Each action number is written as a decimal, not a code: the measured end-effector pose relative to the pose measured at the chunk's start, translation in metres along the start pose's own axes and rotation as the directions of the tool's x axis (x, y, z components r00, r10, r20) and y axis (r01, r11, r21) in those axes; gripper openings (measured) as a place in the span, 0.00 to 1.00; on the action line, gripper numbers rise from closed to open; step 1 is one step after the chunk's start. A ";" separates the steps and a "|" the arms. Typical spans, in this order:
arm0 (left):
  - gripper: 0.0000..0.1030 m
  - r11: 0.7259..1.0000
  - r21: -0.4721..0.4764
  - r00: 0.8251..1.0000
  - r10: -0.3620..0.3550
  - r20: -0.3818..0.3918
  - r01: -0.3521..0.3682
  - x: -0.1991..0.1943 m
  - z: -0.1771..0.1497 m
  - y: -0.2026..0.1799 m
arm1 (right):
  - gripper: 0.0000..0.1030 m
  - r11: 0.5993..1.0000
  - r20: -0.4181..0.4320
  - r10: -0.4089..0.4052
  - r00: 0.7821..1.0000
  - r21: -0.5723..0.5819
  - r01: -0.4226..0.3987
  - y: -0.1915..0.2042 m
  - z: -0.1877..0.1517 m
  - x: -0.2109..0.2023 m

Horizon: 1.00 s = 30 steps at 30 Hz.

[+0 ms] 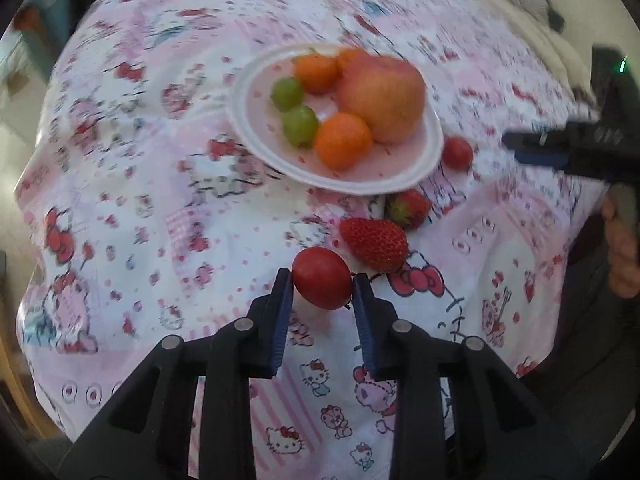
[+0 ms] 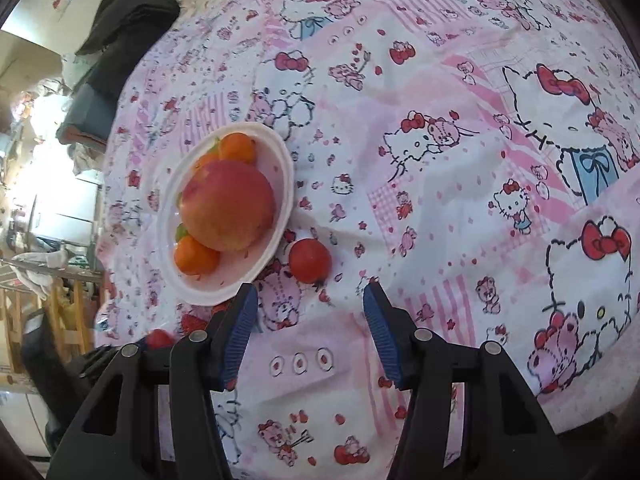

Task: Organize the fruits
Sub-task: 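Grasp a cherry tomato with the left tool while the right tool grasps another tomato, then lower both tomatoes onto the plate and open both tools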

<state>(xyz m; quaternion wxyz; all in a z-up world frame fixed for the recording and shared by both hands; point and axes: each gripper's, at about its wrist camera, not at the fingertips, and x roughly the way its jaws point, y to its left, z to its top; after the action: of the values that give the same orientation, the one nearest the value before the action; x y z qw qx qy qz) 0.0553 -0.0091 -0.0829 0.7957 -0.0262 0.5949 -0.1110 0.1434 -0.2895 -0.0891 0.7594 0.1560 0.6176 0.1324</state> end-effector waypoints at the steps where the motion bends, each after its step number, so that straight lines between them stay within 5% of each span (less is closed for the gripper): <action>1: 0.26 1.000 -0.023 1.000 0.002 0.006 -0.002 -0.002 0.000 0.005 | 0.56 1.000 -0.006 -0.023 1.000 -0.016 0.023 0.002 0.002 0.003; 13: 0.26 0.994 -0.111 0.998 0.029 0.055 -0.022 -0.009 0.003 0.022 | 0.46 0.937 -0.048 -0.246 0.968 -0.269 0.224 0.038 0.009 0.060; 16: 0.26 0.993 -0.117 0.998 0.023 0.061 -0.015 -0.011 0.004 0.024 | 0.33 0.920 -0.042 -0.264 0.964 -0.310 0.238 0.044 0.007 0.064; 24: 0.26 0.989 -0.147 0.997 0.034 0.075 -0.022 -0.013 0.004 0.029 | 0.32 0.936 -0.019 -0.221 0.975 -0.284 0.207 0.039 0.000 0.044; 30: 0.26 0.986 -0.164 0.992 0.046 0.117 -0.026 -0.018 0.008 0.029 | 0.32 0.941 0.096 -0.122 0.988 -0.305 0.146 0.047 -0.007 0.002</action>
<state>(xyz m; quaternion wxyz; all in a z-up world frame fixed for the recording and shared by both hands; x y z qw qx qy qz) 0.0629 0.0223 -0.0690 0.8272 -0.0865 0.5533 -0.0462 0.1365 -0.2453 -0.0732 0.8045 -0.0031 0.5691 0.1700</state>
